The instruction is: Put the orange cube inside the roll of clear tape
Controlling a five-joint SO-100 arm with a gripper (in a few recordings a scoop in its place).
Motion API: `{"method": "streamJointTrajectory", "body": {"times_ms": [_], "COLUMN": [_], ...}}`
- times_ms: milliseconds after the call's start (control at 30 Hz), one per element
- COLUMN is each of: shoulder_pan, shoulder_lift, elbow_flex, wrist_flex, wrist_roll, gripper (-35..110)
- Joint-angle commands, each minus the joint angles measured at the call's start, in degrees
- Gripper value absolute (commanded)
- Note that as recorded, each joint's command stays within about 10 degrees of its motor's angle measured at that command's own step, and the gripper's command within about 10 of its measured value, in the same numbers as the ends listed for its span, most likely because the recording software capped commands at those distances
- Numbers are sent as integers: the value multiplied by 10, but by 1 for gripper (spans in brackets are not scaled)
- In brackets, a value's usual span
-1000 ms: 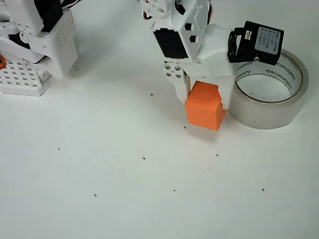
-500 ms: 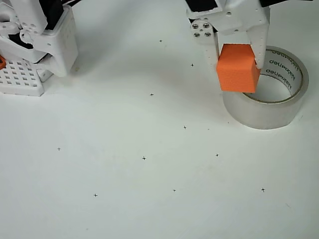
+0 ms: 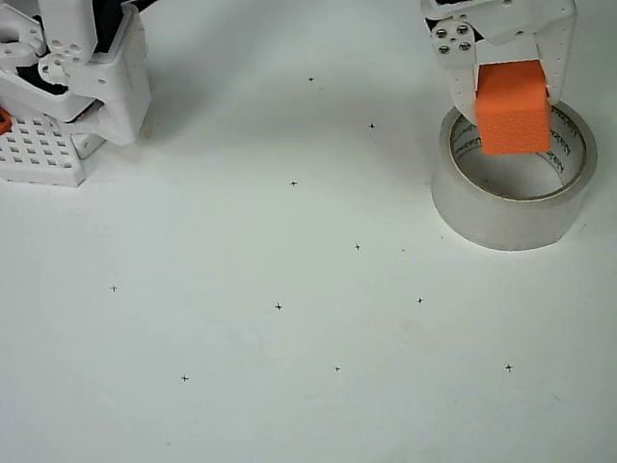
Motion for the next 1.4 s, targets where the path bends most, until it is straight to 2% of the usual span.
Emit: {"method": "streamJointTrajectory", "body": {"times_ms": [0, 200, 467, 733, 1367], "shoulder_pan": [-11, -9, -11, -14, 33], "shoulder_lift": [-3, -53, -74, -96, -13], "elbow_flex": [-47, -81, -108, -145, -90], "wrist_flex": [-1, 2, 2, 2, 31], "wrist_roll": [-18, -33, -46, -53, -50], "gripper": [18, 18, 33, 42, 44]}}
